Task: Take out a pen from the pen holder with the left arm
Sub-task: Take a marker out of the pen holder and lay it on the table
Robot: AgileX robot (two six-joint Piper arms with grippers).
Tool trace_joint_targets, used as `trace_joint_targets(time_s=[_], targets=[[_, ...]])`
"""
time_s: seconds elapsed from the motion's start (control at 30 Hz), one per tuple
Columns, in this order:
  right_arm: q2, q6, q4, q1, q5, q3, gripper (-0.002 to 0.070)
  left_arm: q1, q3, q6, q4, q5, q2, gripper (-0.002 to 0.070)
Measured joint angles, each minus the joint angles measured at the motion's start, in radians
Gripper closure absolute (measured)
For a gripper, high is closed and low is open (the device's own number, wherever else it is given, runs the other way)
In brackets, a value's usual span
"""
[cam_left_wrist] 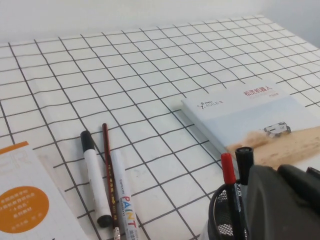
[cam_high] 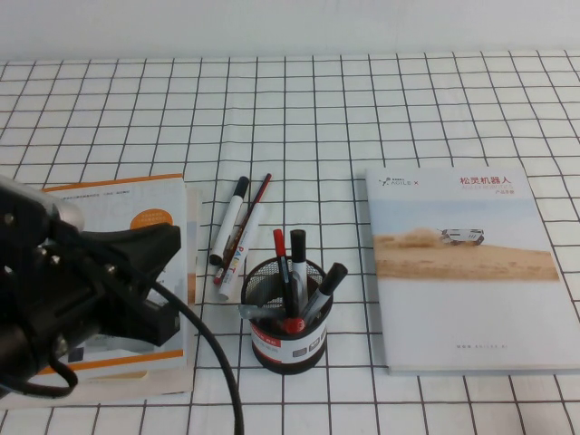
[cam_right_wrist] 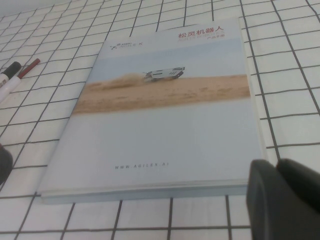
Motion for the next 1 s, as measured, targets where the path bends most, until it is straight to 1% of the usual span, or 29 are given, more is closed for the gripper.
trace_joint_targets(time_s=[0.17, 0.33, 0.43, 0.53, 0.6, 0.7, 0.73, 0.8, 0.87, 0.93, 1.0], targets=[[0.000, 0.000, 0.000, 0.000, 0.000, 0.000, 0.0691, 0.000, 0.000, 0.000, 0.000, 0.014, 0.000, 0.0678], [0.000, 0.000, 0.000, 0.000, 0.000, 0.000, 0.0691, 0.000, 0.000, 0.013, 0.000, 0.087, 0.000, 0.0678], [0.000, 0.000, 0.000, 0.000, 0.000, 0.000, 0.0691, 0.000, 0.000, 0.017, 0.000, 0.087, 0.000, 0.0678], [0.000, 0.000, 0.000, 0.000, 0.000, 0.000, 0.0691, -0.024, 0.000, 0.013, 0.016, 0.050, 0.000, 0.0678], [0.000, 0.000, 0.000, 0.000, 0.000, 0.000, 0.0691, -0.058, 0.000, -0.025, 0.072, 0.011, 0.000, 0.0678], [0.000, 0.000, 0.000, 0.000, 0.000, 0.000, 0.0691, -0.120, 0.000, -0.187, 0.234, -0.083, 0.000, 0.0678], [0.000, 0.000, 0.000, 0.000, 0.000, 0.000, 0.0691, -0.143, 0.000, -0.279, 0.325, -0.119, 0.000, 0.0678], [0.000, 0.000, 0.000, 0.000, 0.000, 0.000, 0.0691, -0.179, 0.000, -0.508, 0.521, -0.166, 0.000, 0.0678], [0.000, 0.000, 0.000, 0.000, 0.000, 0.000, 0.0691, -0.209, 0.000, -0.775, 0.765, -0.181, 0.000, 0.0678], [0.000, 0.000, 0.000, 0.000, 0.000, 0.000, 0.0691, -0.229, 0.000, -1.014, 1.013, -0.174, 0.000, 0.0678], [0.000, 0.000, 0.000, 0.000, 0.000, 0.000, 0.0691, -0.246, 0.000, -1.236, 1.222, -0.160, 0.000, 0.0678]])
